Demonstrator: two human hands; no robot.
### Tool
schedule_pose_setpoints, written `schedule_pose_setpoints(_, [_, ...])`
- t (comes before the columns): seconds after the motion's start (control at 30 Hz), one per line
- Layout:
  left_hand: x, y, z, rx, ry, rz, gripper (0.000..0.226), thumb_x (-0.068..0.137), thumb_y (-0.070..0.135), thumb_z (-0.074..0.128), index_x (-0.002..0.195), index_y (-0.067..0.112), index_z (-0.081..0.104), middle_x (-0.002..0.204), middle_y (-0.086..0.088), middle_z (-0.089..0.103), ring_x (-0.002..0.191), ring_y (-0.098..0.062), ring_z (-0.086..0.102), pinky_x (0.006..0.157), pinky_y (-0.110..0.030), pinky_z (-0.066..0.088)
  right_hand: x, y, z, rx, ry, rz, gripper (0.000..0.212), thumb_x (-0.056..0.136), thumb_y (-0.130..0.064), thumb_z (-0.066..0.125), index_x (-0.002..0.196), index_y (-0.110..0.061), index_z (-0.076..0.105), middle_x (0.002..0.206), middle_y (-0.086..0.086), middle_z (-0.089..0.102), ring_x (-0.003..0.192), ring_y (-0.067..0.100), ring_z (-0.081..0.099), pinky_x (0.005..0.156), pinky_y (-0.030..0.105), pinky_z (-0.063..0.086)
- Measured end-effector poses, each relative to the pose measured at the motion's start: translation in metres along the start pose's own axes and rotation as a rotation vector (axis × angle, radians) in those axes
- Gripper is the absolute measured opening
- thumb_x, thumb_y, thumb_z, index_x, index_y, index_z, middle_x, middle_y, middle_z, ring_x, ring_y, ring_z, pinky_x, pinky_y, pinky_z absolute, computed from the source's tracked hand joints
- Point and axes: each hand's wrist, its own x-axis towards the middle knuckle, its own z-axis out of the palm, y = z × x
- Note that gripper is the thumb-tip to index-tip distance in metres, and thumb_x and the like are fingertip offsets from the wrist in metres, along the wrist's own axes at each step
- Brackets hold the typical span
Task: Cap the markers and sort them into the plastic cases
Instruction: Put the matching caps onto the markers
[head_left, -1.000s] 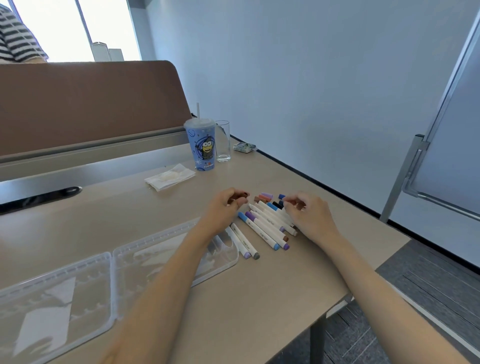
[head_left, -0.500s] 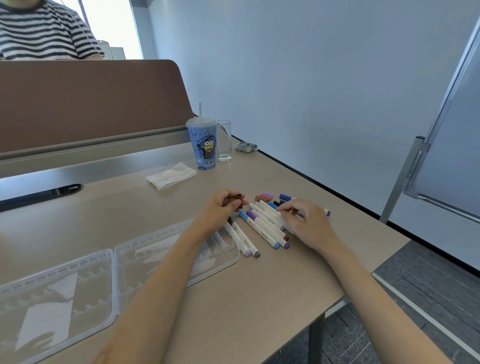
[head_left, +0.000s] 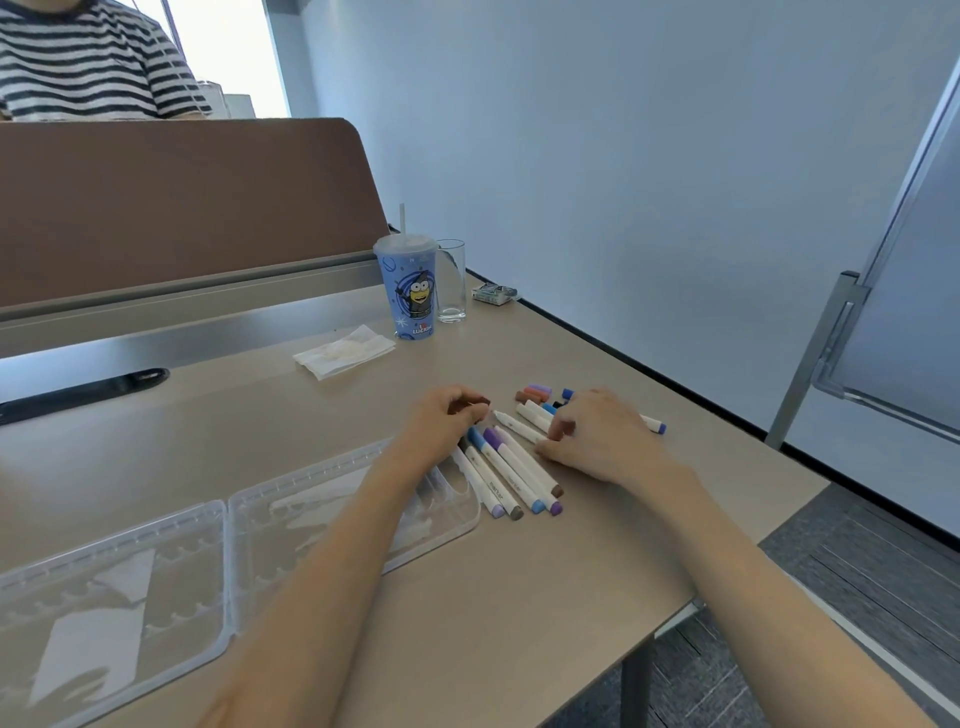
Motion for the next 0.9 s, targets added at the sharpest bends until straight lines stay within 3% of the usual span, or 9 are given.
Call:
schedule_pose_setpoints(0.07, [0.001, -0.002, 0.001, 0.039, 0.0, -0.004, 0.024, 0.096, 0.019, 0.055, 0.117, 0.015, 0.065, 0.106, 0.002, 0.064, 0.094, -0.01, 0.056, 0.073, -0.013, 0.042, 0.0, -0.003, -0.002, 0.043, 0.019, 0.022, 0.023, 0.083, -0.051, 0.064, 0.086, -0.03, 0.072, 0.087, -0.009, 0.06, 0.088, 0.01, 0.05, 0.076, 0.029, 0.046])
schedule_pose_setpoints(0.13, [0.005, -0.002, 0.002, 0.112, -0.024, -0.01, 0.025, 0.097, 0.018, 0.053, 0.118, 0.015, 0.066, 0.113, -0.001, 0.066, 0.095, -0.01, 0.055, 0.083, -0.019, 0.042, -0.002, 0.0, -0.003, 0.283, 0.033, 0.11, 0.019, 0.084, -0.043, 0.065, 0.084, -0.026, 0.074, 0.083, -0.01, 0.063, 0.078, 0.009, 0.055, 0.066, 0.023, 0.045])
schedule_pose_setpoints(0.23, [0.013, 0.001, 0.003, 0.235, -0.085, -0.008, 0.027, 0.098, 0.015, 0.051, 0.121, 0.015, 0.064, 0.12, -0.003, 0.064, 0.094, -0.008, 0.052, 0.084, -0.019, 0.041, -0.008, 0.012, -0.006, 0.642, 0.067, 0.258, 0.025, 0.082, -0.036, 0.065, 0.068, -0.016, 0.07, 0.066, -0.004, 0.059, 0.06, 0.009, 0.049, 0.055, 0.021, 0.034])
schedule_pose_setpoints(0.3, [0.02, 0.008, 0.002, 0.28, -0.121, 0.003, 0.029, 0.098, 0.012, 0.051, 0.124, 0.013, 0.062, 0.123, -0.004, 0.063, 0.095, -0.008, 0.05, 0.083, -0.018, 0.039, -0.012, 0.021, -0.011, 0.792, 0.107, 0.331, 0.035, 0.08, -0.037, 0.064, 0.064, -0.006, 0.065, 0.062, 0.003, 0.05, 0.055, 0.012, 0.04, 0.053, 0.024, 0.03])
schedule_pose_setpoints(0.4, [0.033, 0.014, 0.002, 0.361, -0.192, 0.024, 0.029, 0.096, 0.013, 0.053, 0.124, 0.014, 0.063, 0.123, -0.006, 0.062, 0.1, -0.011, 0.051, 0.087, -0.021, 0.038, -0.016, 0.033, -0.02, 0.923, 0.137, 0.362, 0.034, 0.081, -0.038, 0.066, 0.062, -0.011, 0.064, 0.063, 0.005, 0.046, 0.06, 0.014, 0.04, 0.058, 0.026, 0.032])
schedule_pose_setpoints(0.53, [0.05, 0.021, 0.002, 0.485, -0.268, 0.033, 0.029, 0.098, 0.025, 0.051, 0.123, 0.017, 0.062, 0.123, -0.005, 0.061, 0.103, -0.016, 0.052, 0.088, -0.027, 0.039, -0.019, 0.049, -0.024, 0.935, 0.159, 0.322, 0.041, 0.076, -0.046, 0.066, 0.055, -0.011, 0.06, 0.066, 0.009, 0.051, 0.067, 0.018, 0.047, 0.068, 0.032, 0.038])
schedule_pose_setpoints(0.63, [0.061, 0.029, 0.011, 0.495, -0.186, 0.114, 0.031, 0.1, 0.022, 0.045, 0.128, 0.017, 0.058, 0.128, -0.006, 0.058, 0.113, -0.019, 0.053, 0.093, -0.029, 0.038, -0.019, 0.055, -0.024, 0.922, 0.183, 0.288, 0.028, 0.082, -0.04, 0.068, 0.069, -0.016, 0.075, 0.073, 0.003, 0.068, 0.071, 0.013, 0.057, 0.072, 0.03, 0.046])
schedule_pose_setpoints(0.73, [0.071, 0.044, 0.027, 0.571, -0.214, 0.212, 0.03, 0.1, 0.02, 0.047, 0.126, 0.015, 0.06, 0.122, -0.008, 0.059, 0.104, -0.018, 0.054, 0.09, -0.029, 0.041, -0.021, 0.059, -0.025, 0.933, 0.189, 0.264, 0.02, 0.085, -0.036, 0.069, 0.075, -0.022, 0.077, 0.072, -0.008, 0.071, 0.072, 0.008, 0.059, 0.072, 0.026, 0.048])
schedule_pose_setpoints(0.9, [0.09, 0.057, 0.044, 0.69, -0.303, 0.167, 0.026, 0.097, 0.029, 0.052, 0.115, 0.016, 0.065, 0.111, -0.004, 0.065, 0.089, -0.014, 0.054, 0.075, -0.026, 0.04, -0.019, 0.07, -0.022, 0.909, 0.18, 0.271, 0.019, 0.086, -0.036, 0.069, 0.076, -0.022, 0.078, 0.067, -0.014, 0.069, 0.071, 0.003, 0.059, 0.068, 0.019, 0.046])
